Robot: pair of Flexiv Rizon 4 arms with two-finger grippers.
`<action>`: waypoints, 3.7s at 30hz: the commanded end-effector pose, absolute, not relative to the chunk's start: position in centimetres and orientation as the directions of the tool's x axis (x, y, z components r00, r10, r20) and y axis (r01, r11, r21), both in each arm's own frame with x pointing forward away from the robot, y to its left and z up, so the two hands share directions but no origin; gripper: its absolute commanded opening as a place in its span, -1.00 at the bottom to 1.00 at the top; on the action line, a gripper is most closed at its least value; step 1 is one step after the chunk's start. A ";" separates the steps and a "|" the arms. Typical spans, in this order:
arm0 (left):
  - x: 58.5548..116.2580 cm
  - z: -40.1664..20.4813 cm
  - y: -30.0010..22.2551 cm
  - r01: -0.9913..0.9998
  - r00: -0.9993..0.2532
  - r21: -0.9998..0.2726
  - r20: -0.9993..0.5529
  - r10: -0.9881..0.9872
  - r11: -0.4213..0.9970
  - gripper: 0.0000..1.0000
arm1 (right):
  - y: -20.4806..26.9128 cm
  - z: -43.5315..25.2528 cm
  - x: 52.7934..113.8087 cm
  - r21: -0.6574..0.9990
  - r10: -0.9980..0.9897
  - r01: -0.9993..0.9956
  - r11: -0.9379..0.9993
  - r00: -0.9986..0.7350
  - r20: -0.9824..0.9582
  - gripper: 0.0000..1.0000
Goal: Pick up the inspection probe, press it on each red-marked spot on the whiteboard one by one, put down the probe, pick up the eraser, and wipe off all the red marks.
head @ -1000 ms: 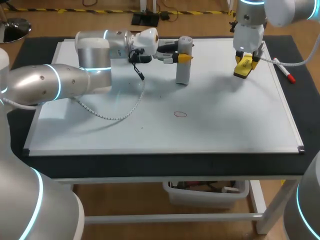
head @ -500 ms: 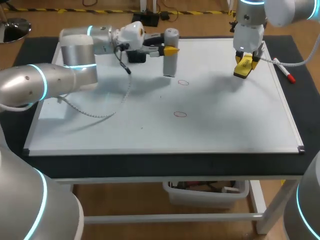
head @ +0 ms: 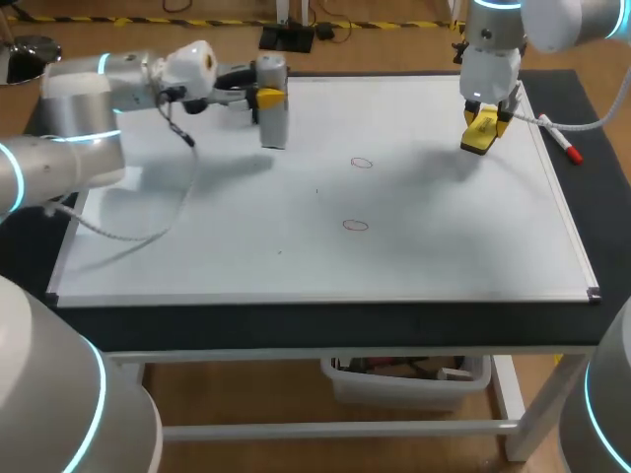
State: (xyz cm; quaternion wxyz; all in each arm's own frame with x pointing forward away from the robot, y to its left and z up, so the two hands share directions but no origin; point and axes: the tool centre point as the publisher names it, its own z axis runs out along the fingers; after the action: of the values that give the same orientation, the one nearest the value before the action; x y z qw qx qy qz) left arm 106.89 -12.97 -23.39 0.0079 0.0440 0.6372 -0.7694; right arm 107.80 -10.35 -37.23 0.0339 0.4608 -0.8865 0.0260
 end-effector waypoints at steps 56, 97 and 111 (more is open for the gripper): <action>103.7 -23.1 1.5 0.111 -0.966 -0.979 -0.066 -0.249 -0.172 -1.00 | 7.1 -37.1 103.5 -0.091 -0.988 -0.987 0.132 -0.138 0.070 -1.00; 103.7 -23.1 1.5 0.111 -0.966 -0.979 -0.066 -0.249 -0.172 -1.00 | 15.2 -41.9 105.9 0.010 -0.997 -0.997 -0.076 0.075 -0.031 -1.00; 103.7 -23.1 1.5 0.111 -0.966 -0.979 -0.066 -0.249 -0.172 -1.00 | 13.9 -43.1 106.0 0.039 -0.999 -0.998 -0.041 0.041 -0.007 -1.00</action>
State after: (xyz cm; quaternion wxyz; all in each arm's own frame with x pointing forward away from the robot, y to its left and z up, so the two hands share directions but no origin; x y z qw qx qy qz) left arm 103.85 1.61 -23.15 0.1149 -0.0538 0.6330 -0.7637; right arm 105.70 14.19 -42.95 0.0082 0.7211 -0.6926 -0.0166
